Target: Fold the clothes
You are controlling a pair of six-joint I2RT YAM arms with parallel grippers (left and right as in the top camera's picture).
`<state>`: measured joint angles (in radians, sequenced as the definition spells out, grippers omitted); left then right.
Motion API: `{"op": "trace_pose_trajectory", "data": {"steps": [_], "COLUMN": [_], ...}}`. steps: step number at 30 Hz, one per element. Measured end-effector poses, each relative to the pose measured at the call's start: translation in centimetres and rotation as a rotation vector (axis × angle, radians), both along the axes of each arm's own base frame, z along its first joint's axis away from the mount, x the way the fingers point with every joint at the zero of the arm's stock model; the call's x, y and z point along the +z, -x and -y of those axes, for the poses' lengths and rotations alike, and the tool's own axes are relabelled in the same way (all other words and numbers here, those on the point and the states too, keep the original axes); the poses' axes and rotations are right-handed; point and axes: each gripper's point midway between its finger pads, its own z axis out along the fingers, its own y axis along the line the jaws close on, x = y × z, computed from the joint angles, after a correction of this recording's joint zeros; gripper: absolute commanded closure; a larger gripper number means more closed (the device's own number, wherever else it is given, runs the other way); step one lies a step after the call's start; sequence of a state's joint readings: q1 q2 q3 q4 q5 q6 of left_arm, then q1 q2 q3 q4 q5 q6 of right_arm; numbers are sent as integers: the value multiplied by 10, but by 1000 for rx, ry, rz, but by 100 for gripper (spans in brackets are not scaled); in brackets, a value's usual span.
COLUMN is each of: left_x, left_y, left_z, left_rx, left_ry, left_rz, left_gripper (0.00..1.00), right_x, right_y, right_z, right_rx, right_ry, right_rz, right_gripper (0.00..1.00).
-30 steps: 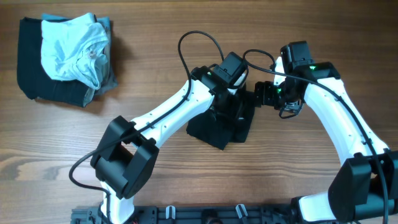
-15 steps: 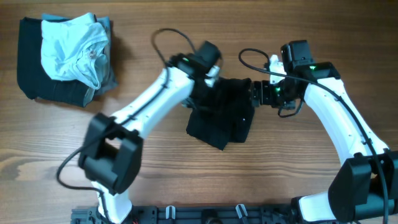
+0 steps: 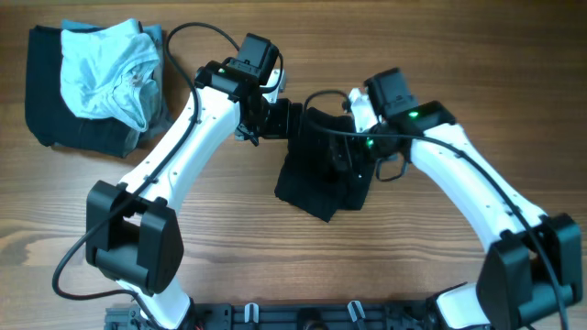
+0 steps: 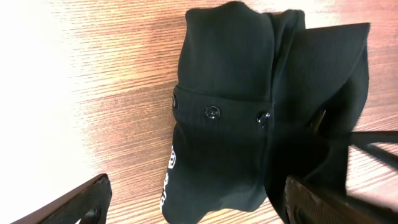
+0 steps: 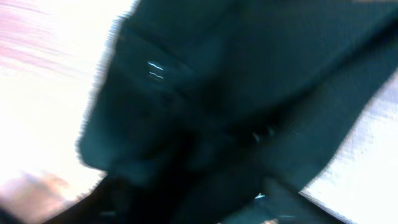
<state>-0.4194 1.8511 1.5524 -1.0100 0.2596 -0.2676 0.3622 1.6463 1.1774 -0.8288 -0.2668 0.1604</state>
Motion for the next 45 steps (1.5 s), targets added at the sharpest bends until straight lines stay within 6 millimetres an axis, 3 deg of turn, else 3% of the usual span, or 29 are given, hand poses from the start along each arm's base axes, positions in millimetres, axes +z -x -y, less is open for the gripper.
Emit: {"op": "trace_pose_trajectory", "data": {"steps": [3,7,8,10,13,15,18,20,21,22,23,25,26,27,29,31,35,36,37,42,45], "left_x": [-5,-16,-18,-21,-23,-24,-28,-31,-33,-36,-38,-43,-47,-49,-51,-51,-49,-48,-47,-50,-59], "left_y": [4,8,9,9,10,10,11,11,10,10,12,20,28,33,44,52,60,62,64,69,64], "left_z": [-1,-2,-2,-2,-2,-2,-2,-1,1,4,6,11,12,12,12,12,17,19,20,28,29], "left_rx": [-6,-12,-14,-16,-19,-20,-24,-27,-31,-46,-58,-87,-112,-119,-136,-144,-158,-158,-165,-157,-129], "left_ry": [-11,-29,-33,-35,-38,-38,-40,-37,-33,-27,-20,-12,-15,-17,-24,-24,13,24,28,50,52], "left_rz": [-23,-61,-68,-73,-78,-77,-79,-72,-66,-57,-59,-73,-93,-110,-146,-177,-210,-220,-224,-240,-216], "left_gripper": [16,14,13,11,9,8,10,16,21,31,46,78,84,84,72,67,42,30,27,13,8], "right_x": [-21,-30,-31,-31,-31,-31,-26,-19,-12,-5,1,13,17,20,23,26,19,11,0,-59,-74], "right_y": [7,11,10,6,0,0,-1,-1,-1,-1,0,3,4,6,7,3,-8,-10,-11,7,13], "right_z": [17,54,65,87,117,120,111,98,89,81,73,56,47,41,30,21,15,17,19,30,32], "right_rx": [-76,-236,-282,-363,-459,-433,-345,-267,-220,-174,-137,-53,-18,8,58,98,75,50,25,-93,-137], "right_ry": [89,190,208,222,223,186,106,43,-1,-45,-81,-161,-199,-220,-253,-269,-244,-231,-217,-156,-144], "right_rz": [-70,-134,-141,-152,-165,-173,-167,-143,-125,-104,-89,-60,-54,-50,-35,2,44,35,16,-160,-226], "right_gripper": [96,93,87,51,40,38,44,54,65,81,91,96,96,96,96,96,96,96,96,96,96]}}
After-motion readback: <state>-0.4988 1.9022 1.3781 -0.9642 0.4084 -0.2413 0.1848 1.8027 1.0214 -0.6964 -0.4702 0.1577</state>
